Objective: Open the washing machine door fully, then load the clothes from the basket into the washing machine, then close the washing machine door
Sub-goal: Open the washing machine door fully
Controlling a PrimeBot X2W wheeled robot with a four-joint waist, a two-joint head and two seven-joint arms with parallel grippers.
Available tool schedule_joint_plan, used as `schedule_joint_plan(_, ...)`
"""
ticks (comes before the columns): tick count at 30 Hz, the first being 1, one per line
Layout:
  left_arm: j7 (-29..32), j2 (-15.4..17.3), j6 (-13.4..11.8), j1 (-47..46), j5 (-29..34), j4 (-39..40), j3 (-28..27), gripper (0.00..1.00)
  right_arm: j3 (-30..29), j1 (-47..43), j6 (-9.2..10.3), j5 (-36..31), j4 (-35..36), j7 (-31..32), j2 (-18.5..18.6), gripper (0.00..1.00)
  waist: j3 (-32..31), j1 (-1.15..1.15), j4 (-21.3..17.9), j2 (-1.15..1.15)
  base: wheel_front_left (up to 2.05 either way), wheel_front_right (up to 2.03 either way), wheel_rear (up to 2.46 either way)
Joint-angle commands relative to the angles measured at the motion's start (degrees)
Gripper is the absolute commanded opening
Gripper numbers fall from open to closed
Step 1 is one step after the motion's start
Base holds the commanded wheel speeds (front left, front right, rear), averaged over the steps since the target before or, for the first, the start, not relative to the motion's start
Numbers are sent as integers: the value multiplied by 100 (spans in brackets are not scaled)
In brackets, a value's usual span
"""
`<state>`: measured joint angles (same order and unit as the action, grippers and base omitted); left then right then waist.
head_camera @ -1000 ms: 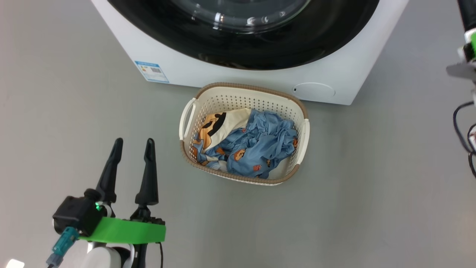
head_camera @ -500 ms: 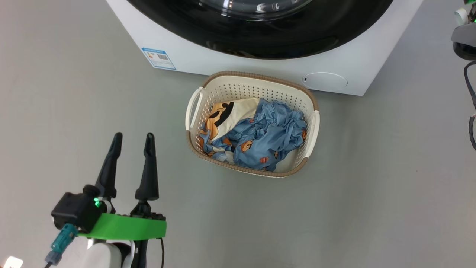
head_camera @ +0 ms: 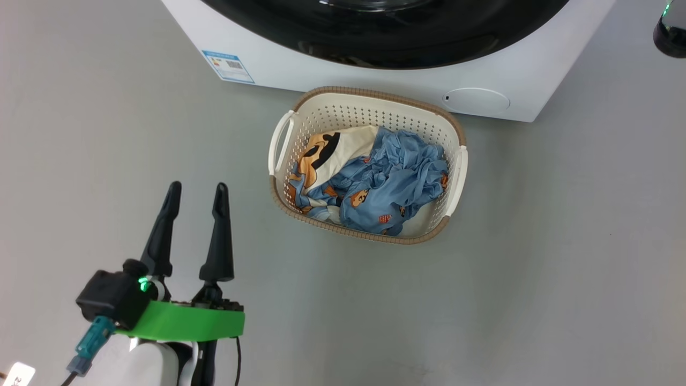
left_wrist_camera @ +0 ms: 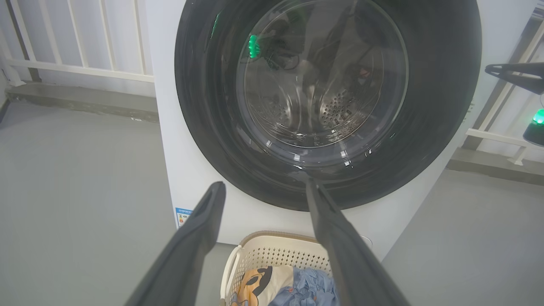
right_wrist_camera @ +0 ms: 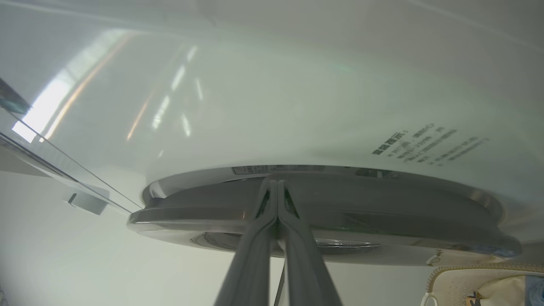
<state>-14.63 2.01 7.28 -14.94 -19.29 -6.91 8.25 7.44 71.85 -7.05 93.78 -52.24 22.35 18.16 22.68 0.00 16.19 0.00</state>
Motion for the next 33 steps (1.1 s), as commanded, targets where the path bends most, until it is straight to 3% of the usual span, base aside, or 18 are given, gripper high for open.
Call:
schedule_joint_plan(1,-37,88,21,-115,-58,193,-145,100,63,242,-44,9,49,96,-50,0,31,0,22,0,0,0,0)
schedule_joint_plan(19,-37,88,21,-195,-190,319,-111,100,267,811,-44,-149,-314,493,-90,0,306,0,195,0,0,0,0)
schedule_joint_plan(33,-37,87,4,-178,-270,251,-117,100,662,521,-44,-426,-381,870,-247,0,239,0,246,0,0,0,0)
